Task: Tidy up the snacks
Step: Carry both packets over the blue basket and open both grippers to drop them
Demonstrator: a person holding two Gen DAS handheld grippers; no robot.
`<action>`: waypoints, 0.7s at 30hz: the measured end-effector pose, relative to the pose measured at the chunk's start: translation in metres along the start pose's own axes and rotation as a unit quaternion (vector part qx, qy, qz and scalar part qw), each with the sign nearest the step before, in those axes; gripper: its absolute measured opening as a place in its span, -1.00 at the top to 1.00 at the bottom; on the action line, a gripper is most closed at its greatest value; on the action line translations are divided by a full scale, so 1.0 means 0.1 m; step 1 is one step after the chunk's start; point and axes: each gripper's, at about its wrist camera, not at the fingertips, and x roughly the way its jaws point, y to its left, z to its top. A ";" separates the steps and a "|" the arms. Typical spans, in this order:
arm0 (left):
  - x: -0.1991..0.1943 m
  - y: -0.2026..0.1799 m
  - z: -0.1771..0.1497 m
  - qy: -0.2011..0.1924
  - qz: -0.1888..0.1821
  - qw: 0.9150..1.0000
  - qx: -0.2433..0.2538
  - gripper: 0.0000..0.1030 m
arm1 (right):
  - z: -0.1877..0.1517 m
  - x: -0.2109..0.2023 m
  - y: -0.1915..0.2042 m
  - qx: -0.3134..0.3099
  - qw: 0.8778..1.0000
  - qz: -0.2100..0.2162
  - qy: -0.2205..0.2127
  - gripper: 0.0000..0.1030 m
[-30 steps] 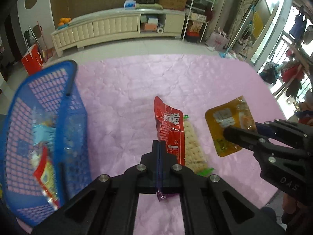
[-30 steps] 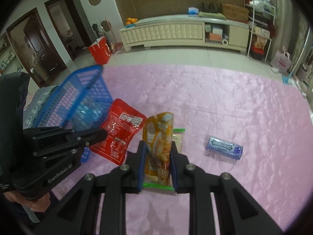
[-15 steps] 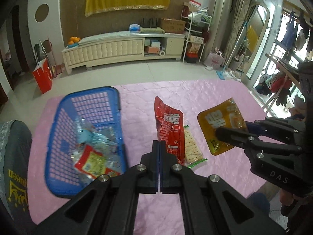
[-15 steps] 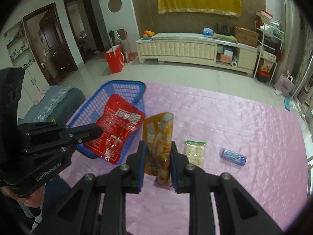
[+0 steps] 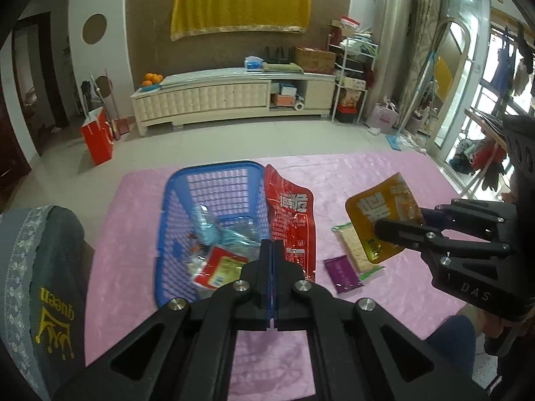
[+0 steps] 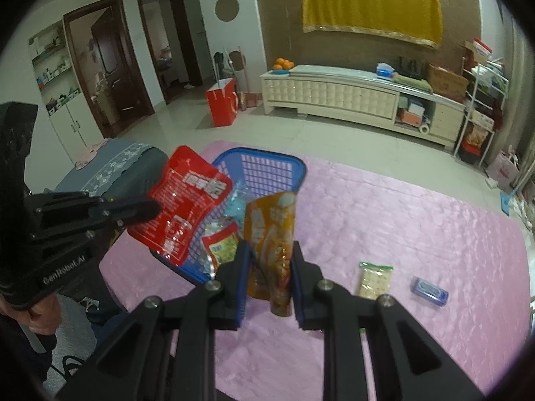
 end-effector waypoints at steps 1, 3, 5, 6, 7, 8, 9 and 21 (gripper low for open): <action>0.00 0.08 0.01 -0.001 0.004 1.000 -0.004 1.00 | 0.02 0.04 0.03 -0.002 1.000 0.002 0.001 0.49; 0.01 0.19 0.02 0.001 0.009 1.000 -0.010 1.00 | 0.07 0.11 0.07 -0.006 1.000 0.007 0.003 0.49; 0.04 0.32 0.05 0.004 0.010 1.000 -0.019 1.00 | 0.11 0.18 0.11 -0.014 1.000 0.010 0.005 0.49; 0.06 0.35 0.05 0.006 0.012 1.000 -0.021 1.00 | 0.15 0.23 0.13 -0.016 1.000 0.011 0.006 0.49; 0.08 0.40 0.06 0.008 0.014 1.000 -0.023 1.00 | 0.16 0.24 0.15 -0.018 1.000 0.014 0.007 0.49; 0.10 0.44 0.06 0.009 0.016 1.000 -0.024 1.00 | 0.19 0.27 0.16 -0.018 1.000 0.016 0.008 0.49; 0.13 0.49 0.07 0.012 0.017 0.999 -0.026 1.00 | 0.22 0.32 0.18 -0.020 1.000 0.018 0.010 0.49; 0.55 0.69 0.14 0.042 0.009 0.998 -0.043 1.00 | 0.34 0.84 0.25 -0.047 0.997 0.022 0.053 0.49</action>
